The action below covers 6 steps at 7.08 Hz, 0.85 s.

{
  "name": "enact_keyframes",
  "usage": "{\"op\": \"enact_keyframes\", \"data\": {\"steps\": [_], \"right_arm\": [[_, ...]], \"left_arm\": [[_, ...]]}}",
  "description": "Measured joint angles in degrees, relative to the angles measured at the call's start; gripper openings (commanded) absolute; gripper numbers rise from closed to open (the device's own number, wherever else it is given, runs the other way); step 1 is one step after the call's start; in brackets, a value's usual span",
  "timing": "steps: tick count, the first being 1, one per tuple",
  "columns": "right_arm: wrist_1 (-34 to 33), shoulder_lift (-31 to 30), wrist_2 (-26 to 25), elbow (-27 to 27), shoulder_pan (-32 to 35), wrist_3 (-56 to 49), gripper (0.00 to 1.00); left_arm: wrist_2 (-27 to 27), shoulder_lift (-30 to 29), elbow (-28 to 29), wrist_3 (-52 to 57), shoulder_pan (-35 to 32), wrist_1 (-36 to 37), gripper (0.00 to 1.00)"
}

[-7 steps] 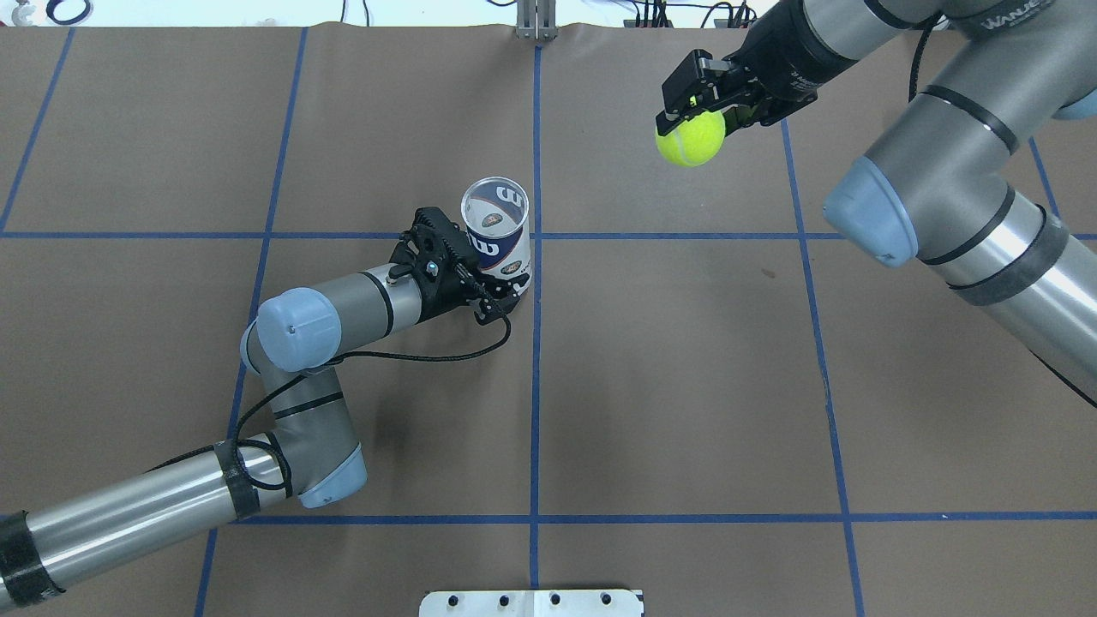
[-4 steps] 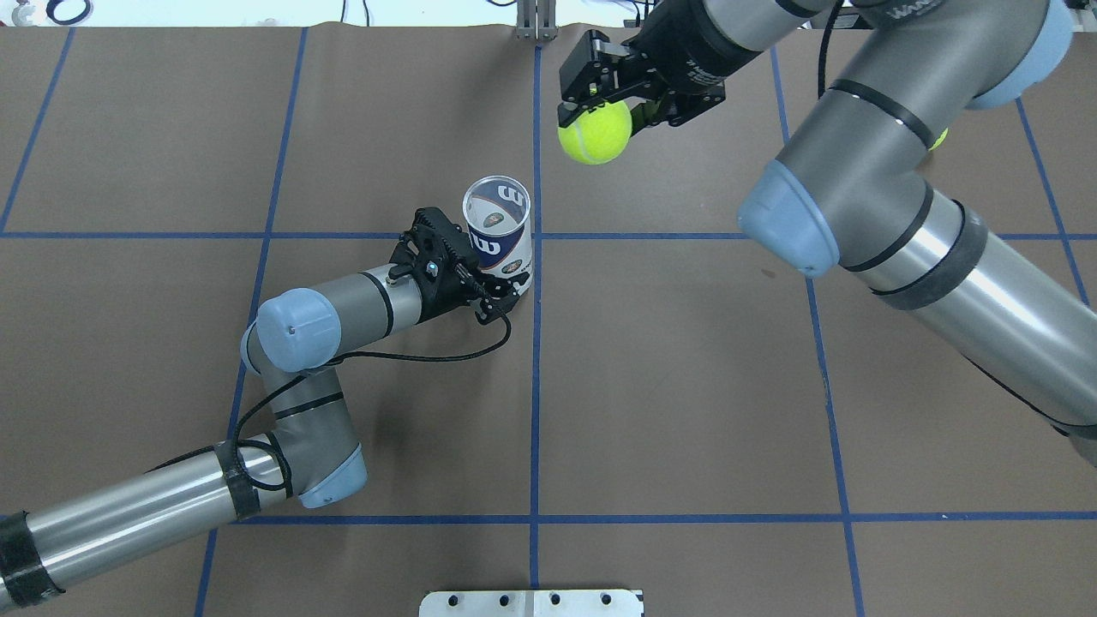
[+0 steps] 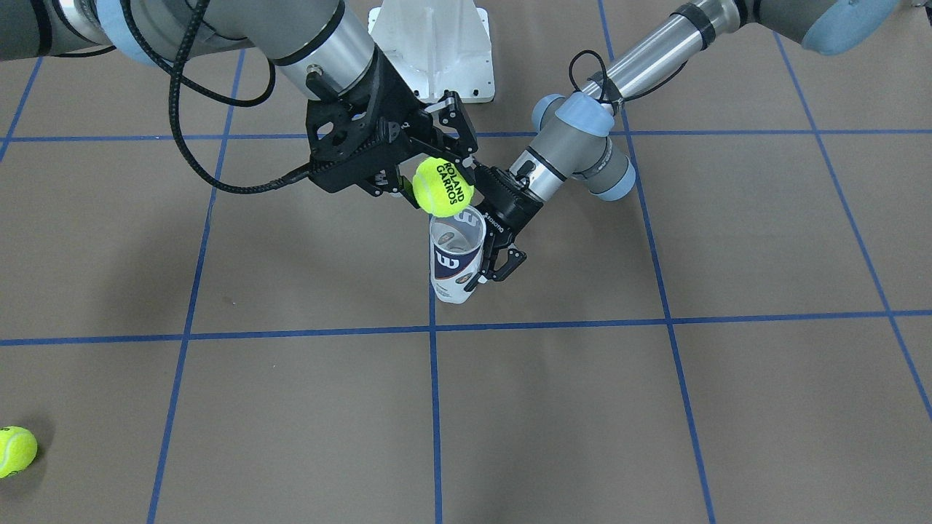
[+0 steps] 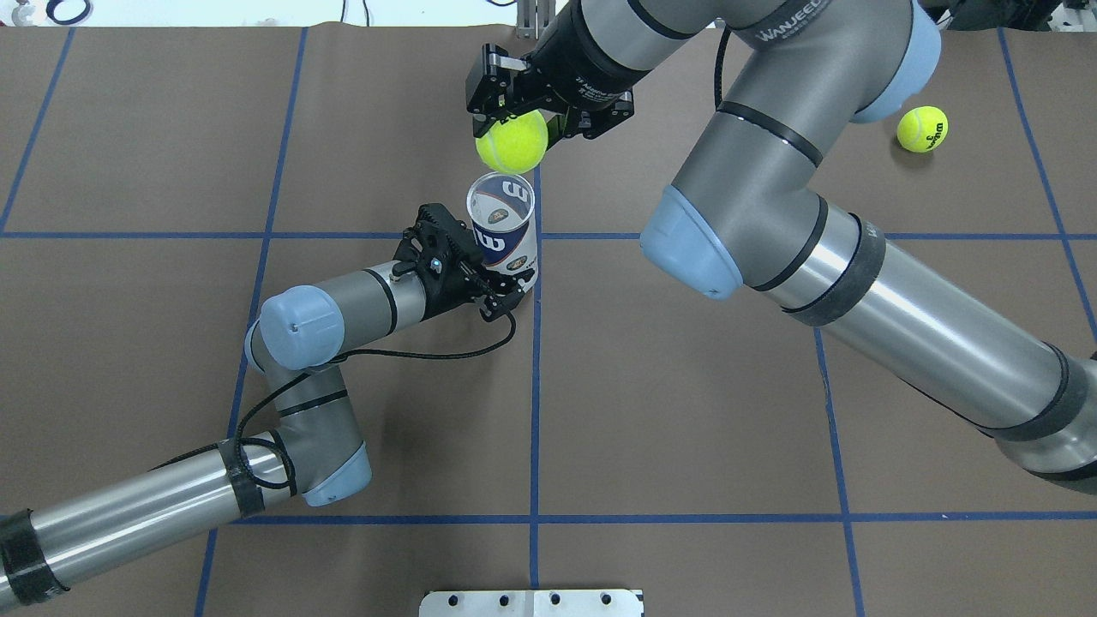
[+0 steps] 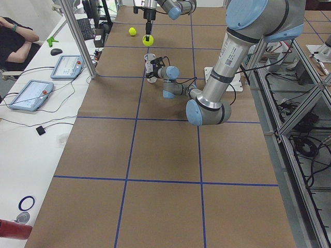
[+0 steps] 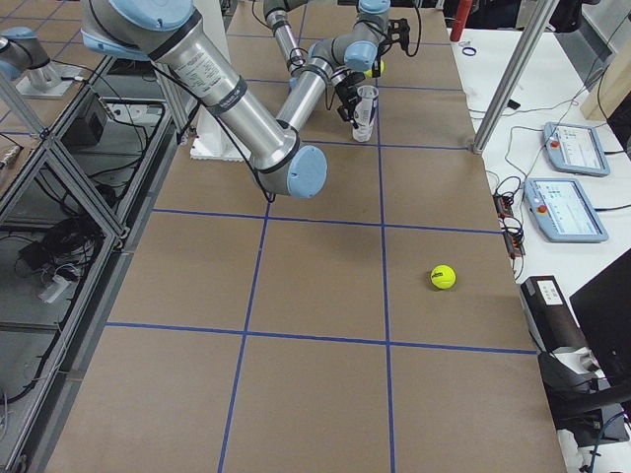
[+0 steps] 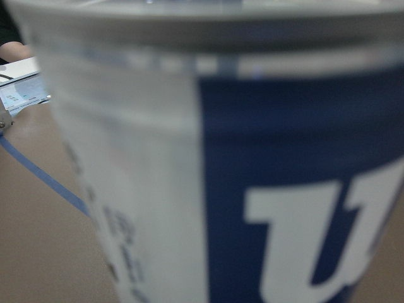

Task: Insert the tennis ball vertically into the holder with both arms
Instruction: 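Carry the yellow ball with the right gripper over the can's open top, then lower the ball into the can and open the right gripper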

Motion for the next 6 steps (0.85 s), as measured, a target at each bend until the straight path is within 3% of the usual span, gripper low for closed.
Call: {"op": "enact_keyframes", "data": {"steps": [6], "right_arm": [[0.3, 3.8, -3.7, -6.6, -1.9, -0.8, 0.0]], "left_arm": [[0.0, 0.0, 0.0, 0.0, 0.0, -0.1, 0.77]]}}
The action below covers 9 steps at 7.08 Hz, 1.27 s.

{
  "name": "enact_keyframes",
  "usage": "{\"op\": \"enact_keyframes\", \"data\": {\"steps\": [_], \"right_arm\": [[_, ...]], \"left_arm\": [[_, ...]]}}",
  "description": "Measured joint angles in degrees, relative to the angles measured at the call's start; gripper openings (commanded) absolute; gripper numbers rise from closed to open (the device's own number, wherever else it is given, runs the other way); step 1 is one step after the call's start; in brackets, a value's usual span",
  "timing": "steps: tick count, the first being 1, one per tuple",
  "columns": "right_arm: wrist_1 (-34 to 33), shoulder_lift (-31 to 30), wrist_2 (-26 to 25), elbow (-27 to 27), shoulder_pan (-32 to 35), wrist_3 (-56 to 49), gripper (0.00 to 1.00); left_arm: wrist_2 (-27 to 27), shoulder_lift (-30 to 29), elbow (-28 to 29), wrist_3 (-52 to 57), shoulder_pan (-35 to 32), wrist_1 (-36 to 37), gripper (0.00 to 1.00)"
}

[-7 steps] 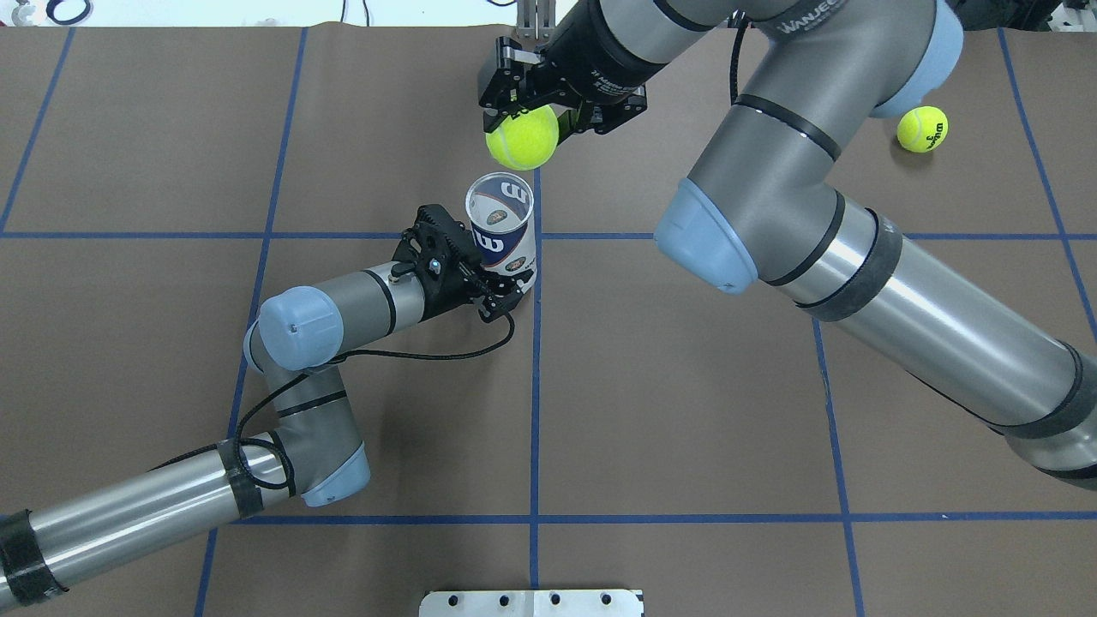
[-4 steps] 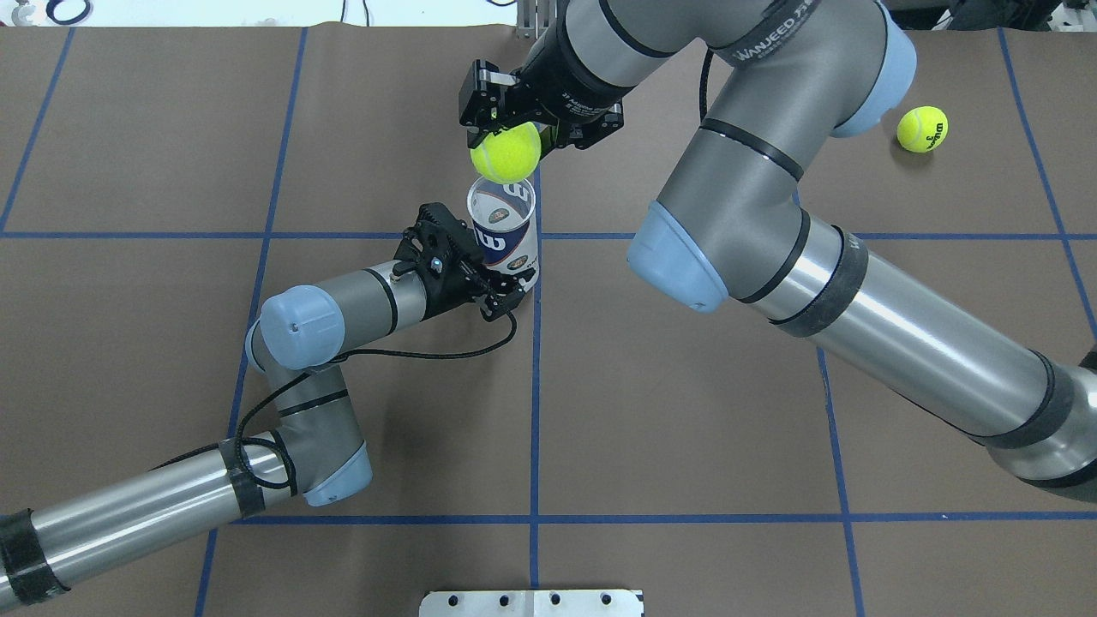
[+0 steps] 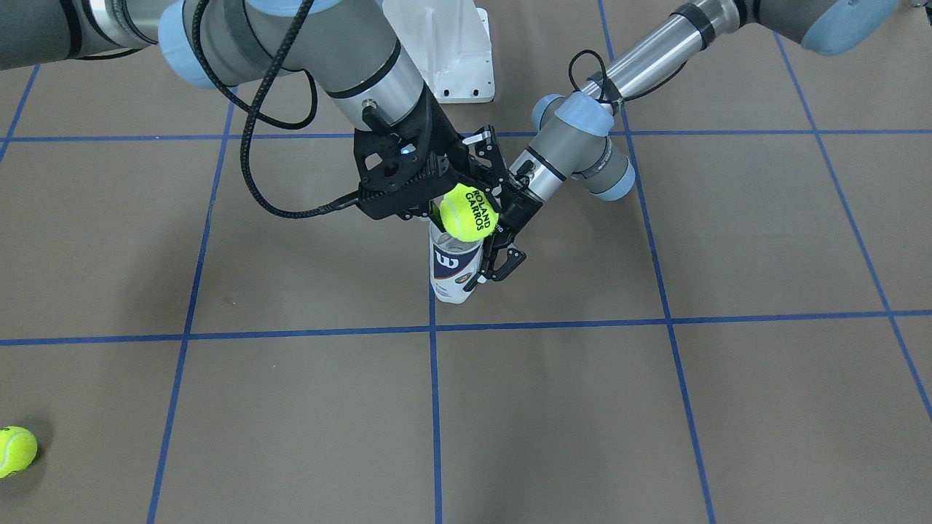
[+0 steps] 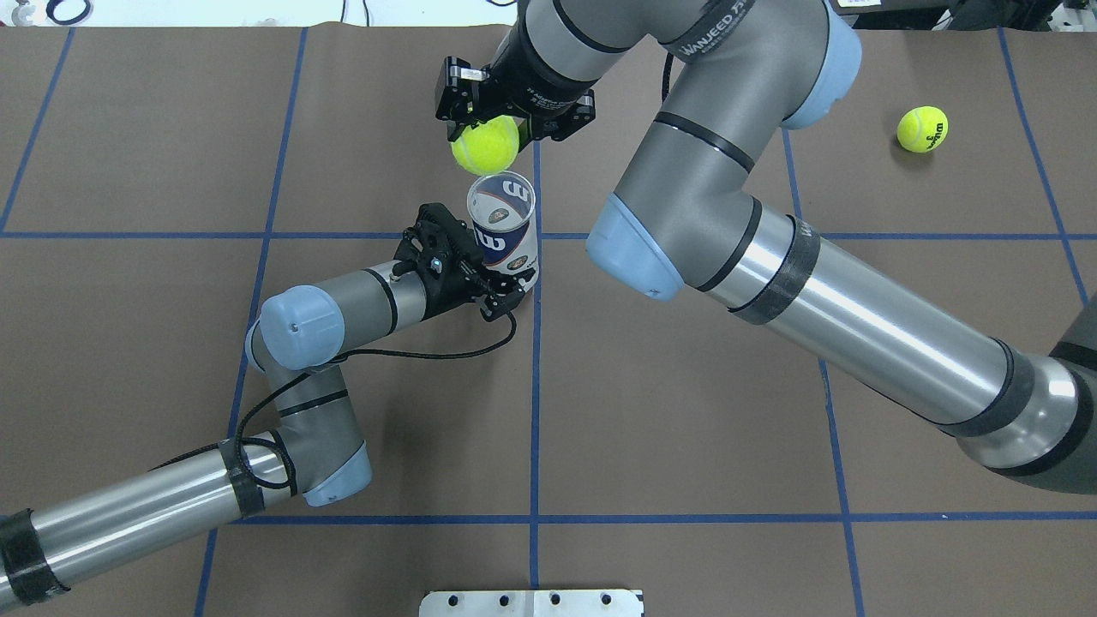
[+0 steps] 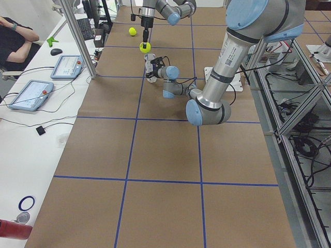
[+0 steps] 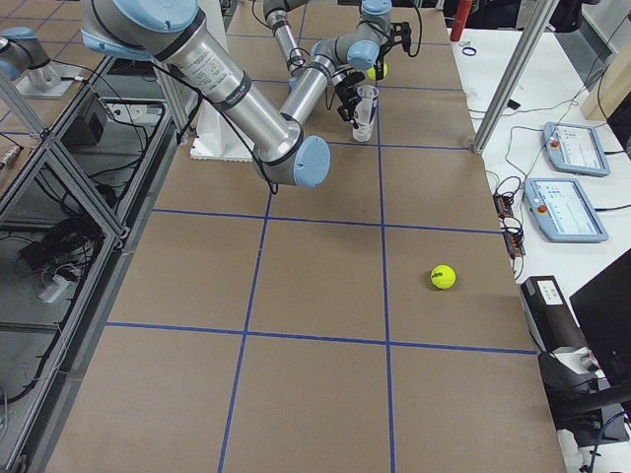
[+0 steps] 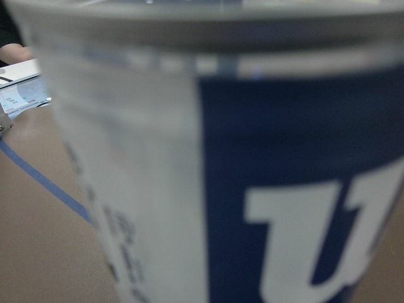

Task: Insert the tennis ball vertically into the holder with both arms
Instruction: 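Lower the ball into the can and open the right gripper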

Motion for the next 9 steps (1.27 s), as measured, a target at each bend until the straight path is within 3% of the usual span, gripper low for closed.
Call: {"op": "enact_keyframes", "data": {"steps": [9], "right_arm": [[-0.3, -0.9, -2.0, -1.1, -1.9, 0.0, 0.0]], "left_arm": [[0.0, 0.1, 0.0, -0.1, 0.0, 0.0, 0.77]]}}
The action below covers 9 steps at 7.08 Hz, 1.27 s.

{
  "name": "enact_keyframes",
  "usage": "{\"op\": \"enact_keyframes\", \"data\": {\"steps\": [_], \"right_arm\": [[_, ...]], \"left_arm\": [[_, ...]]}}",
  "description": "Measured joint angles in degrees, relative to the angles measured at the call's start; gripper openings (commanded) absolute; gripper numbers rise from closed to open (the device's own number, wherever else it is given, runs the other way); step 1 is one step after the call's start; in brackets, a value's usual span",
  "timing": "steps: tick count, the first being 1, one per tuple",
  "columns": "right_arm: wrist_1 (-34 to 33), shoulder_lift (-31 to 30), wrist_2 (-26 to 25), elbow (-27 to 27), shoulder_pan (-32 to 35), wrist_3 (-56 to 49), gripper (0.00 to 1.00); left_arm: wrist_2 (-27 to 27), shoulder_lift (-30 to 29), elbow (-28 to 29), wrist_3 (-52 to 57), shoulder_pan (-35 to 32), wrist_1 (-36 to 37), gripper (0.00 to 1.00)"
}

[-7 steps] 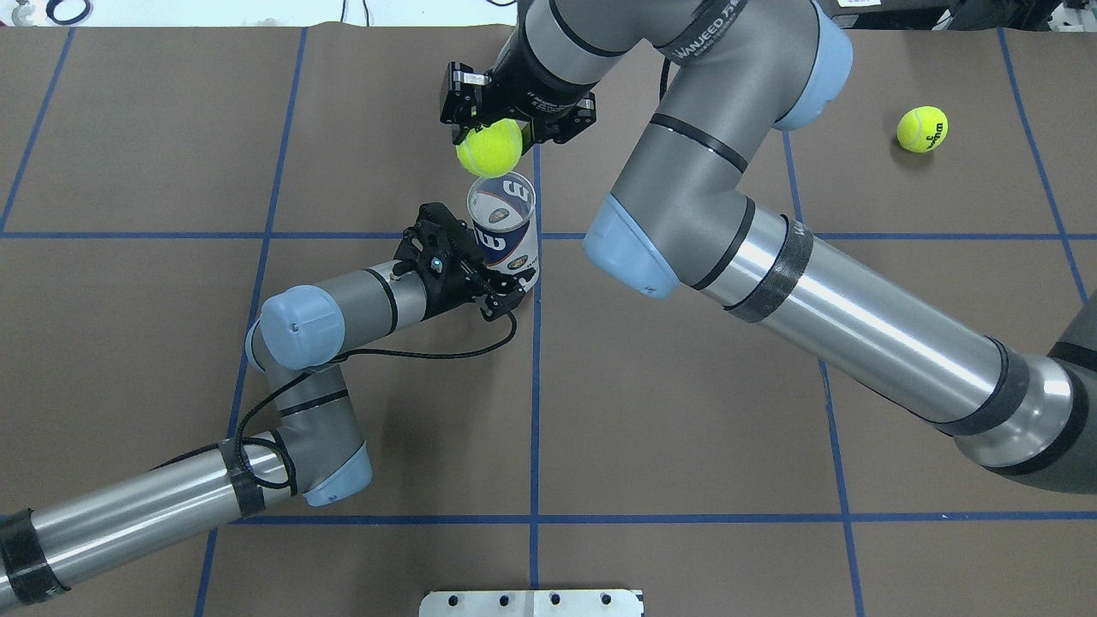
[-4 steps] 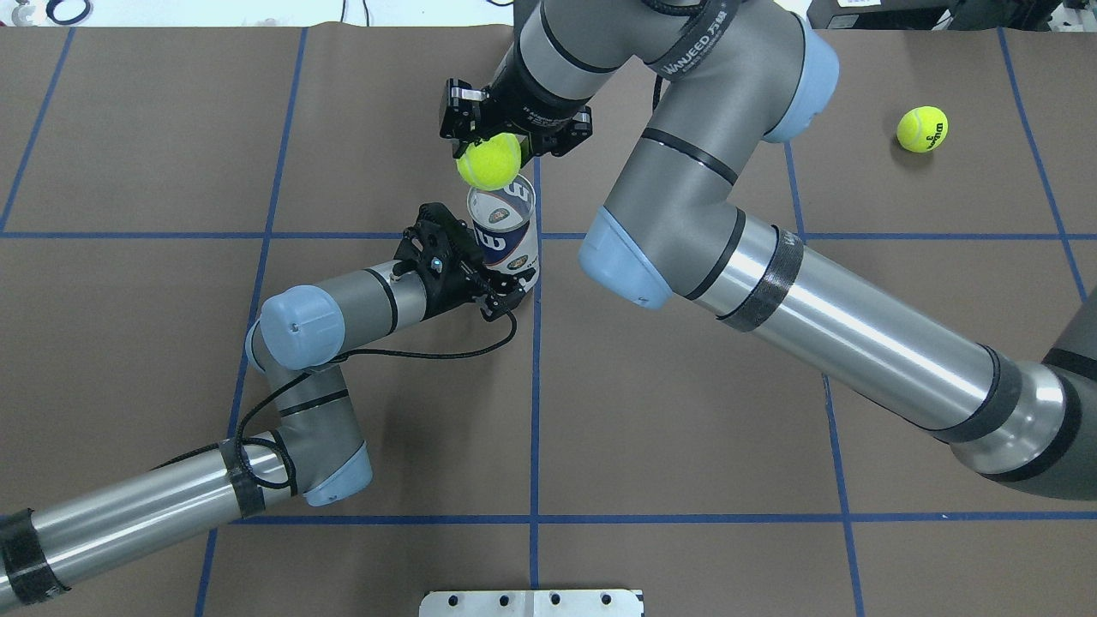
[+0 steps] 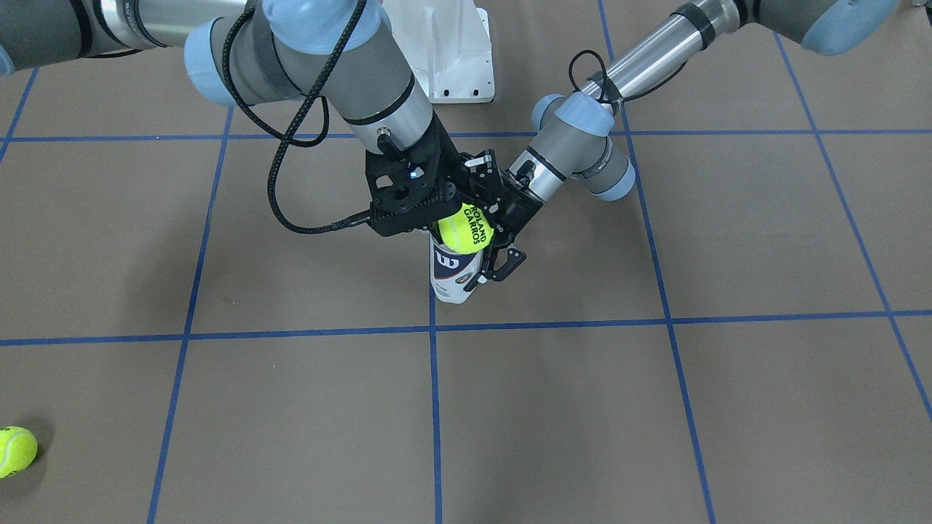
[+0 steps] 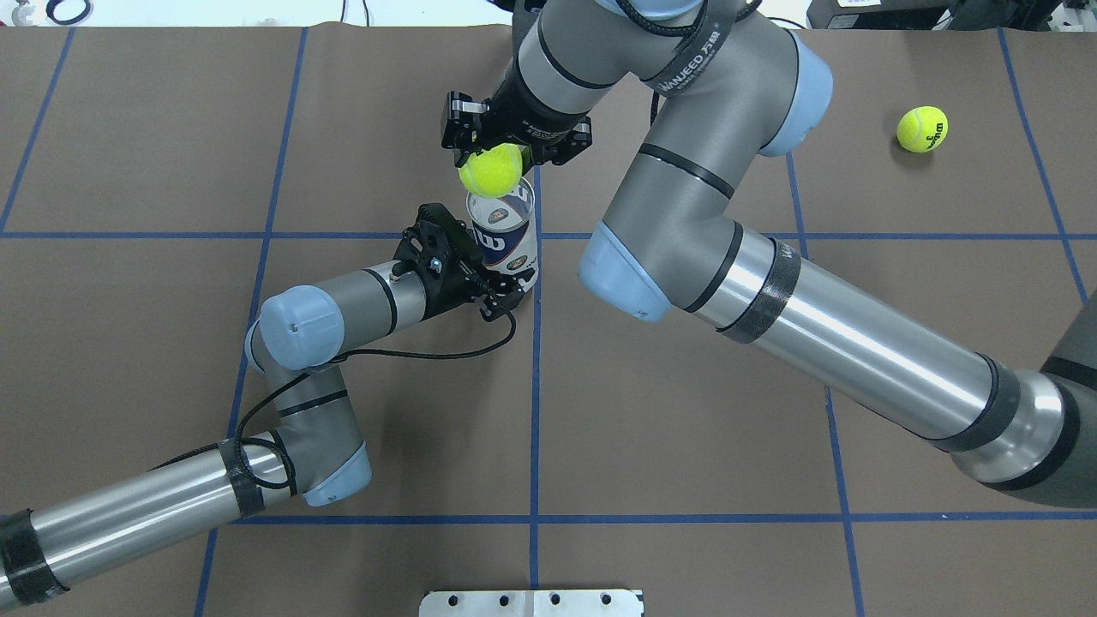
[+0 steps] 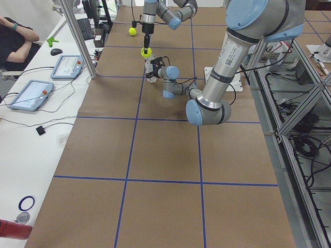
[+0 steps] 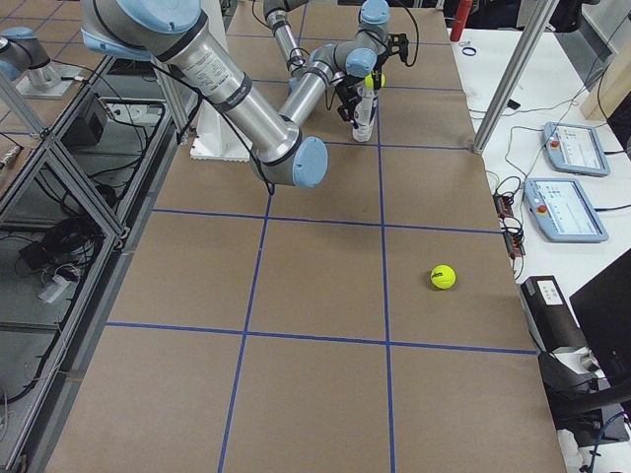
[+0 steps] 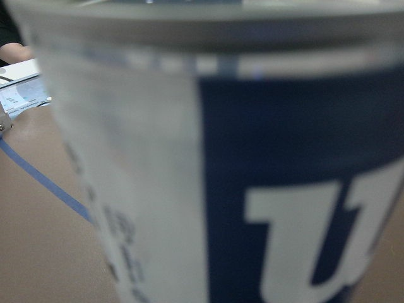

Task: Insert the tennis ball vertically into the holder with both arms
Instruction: 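Lower the ball into the can and open the right gripper, then hold the right gripper open above the can while the left holds it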

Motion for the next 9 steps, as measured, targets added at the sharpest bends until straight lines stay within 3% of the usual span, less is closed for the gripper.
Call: {"op": "enact_keyframes", "data": {"steps": [1, 2, 3, 4, 5, 9], "right_arm": [[0.0, -0.6, 0.1, 0.7, 0.0, 0.1, 0.0], [-0.1, -1.2, 0.1, 1.5, 0.0, 0.3, 0.07], [-0.1, -1.6, 0.2, 1.8, 0.0, 0.3, 0.36], [-0.1, -1.7, 0.1, 2.0, 0.0, 0.5, 0.85], [-0.1, -1.7, -0.1, 2.0, -0.1, 0.7, 0.98], [-0.1, -1.7, -0.7, 2.3, -0.2, 0.9, 0.99]], "left_arm": [[0.0, 0.0, 0.0, 0.0, 0.0, 0.0, 0.77], [0.0, 0.0, 0.0, 0.0, 0.0, 0.1, 0.77], [0.0, 0.0, 0.0, 0.0, -0.1, 0.0, 0.77], [0.0, 0.0, 0.0, 0.0, -0.1, 0.0, 0.77], [0.0, 0.0, 0.0, 0.0, -0.1, 0.0, 0.77], [0.0, 0.1, 0.1, 0.0, -0.2, 0.1, 0.77]]}}
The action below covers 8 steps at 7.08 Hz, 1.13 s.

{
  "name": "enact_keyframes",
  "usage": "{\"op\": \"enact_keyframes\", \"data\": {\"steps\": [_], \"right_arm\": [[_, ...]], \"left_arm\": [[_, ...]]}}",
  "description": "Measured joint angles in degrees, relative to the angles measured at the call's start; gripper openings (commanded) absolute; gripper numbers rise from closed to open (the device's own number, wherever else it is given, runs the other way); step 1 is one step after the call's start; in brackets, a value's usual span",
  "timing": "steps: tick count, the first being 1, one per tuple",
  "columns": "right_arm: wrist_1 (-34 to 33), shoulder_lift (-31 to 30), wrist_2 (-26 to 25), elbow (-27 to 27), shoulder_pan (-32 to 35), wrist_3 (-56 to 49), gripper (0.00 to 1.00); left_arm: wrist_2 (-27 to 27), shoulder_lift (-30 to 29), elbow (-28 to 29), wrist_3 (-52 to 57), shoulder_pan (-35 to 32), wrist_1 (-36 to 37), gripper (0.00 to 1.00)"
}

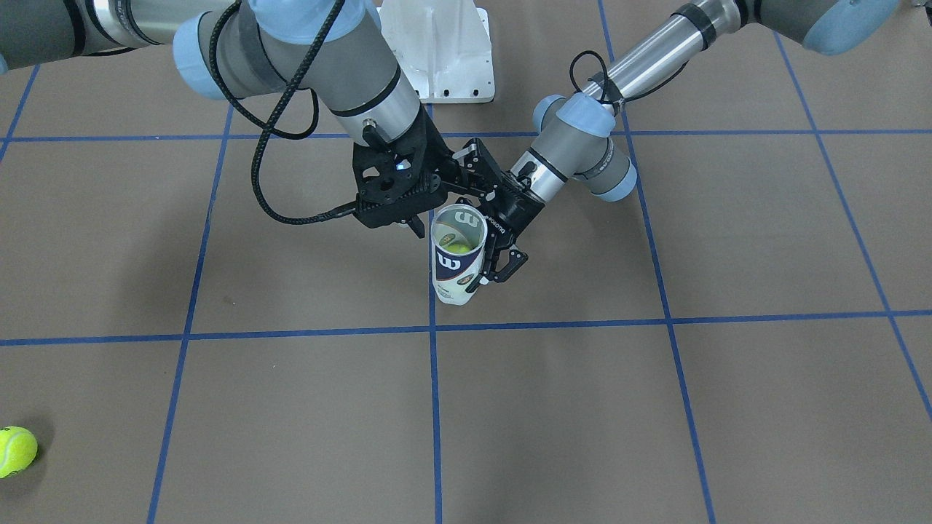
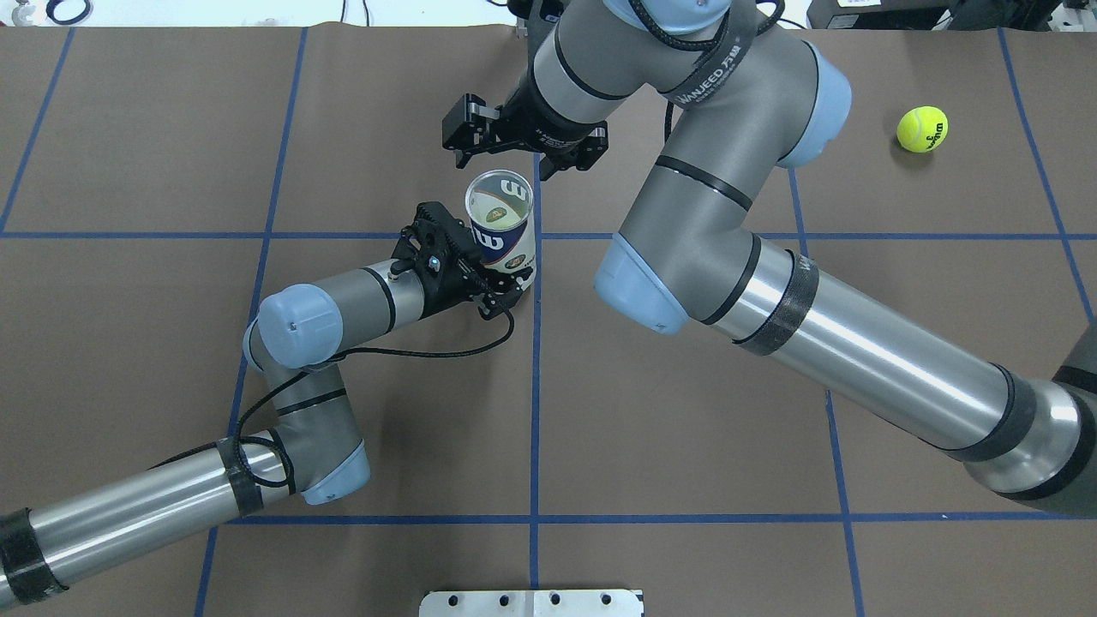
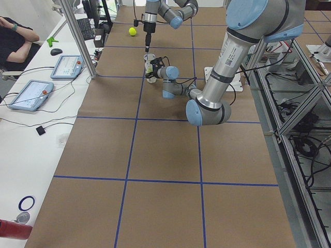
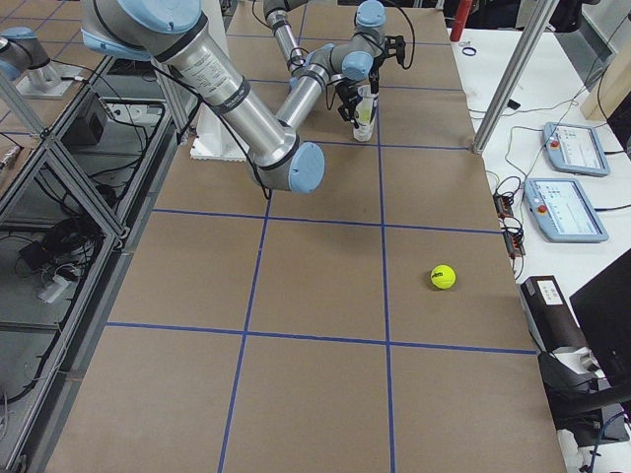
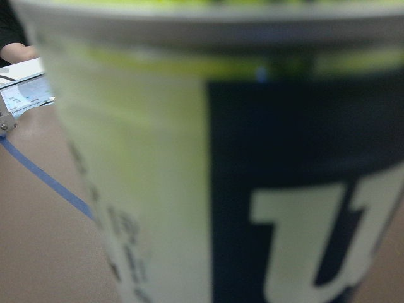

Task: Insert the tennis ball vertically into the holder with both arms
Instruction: 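Hold the right gripper open above the can while the left holds it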

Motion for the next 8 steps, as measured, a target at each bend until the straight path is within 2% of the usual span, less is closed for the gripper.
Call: {"op": "enact_keyframes", "data": {"steps": [2, 4, 8], "right_arm": [[0.0, -0.1, 0.0, 0.4, 0.0, 0.0, 0.99], [0.0, -0.1, 0.0, 0.7, 0.0, 0.0, 0.99], [-0.5, -0.2, 0.1, 1.0, 0.0, 0.0, 0.99]], "left_arm": [[0.0, 0.0, 0.0, 0.1, 0.0, 0.0, 0.79], [0.0, 0.0, 0.0, 0.1, 0.0, 0.0, 0.92], [0.0, 0.1, 0.1, 0.6, -0.1, 0.0, 0.96]]}}
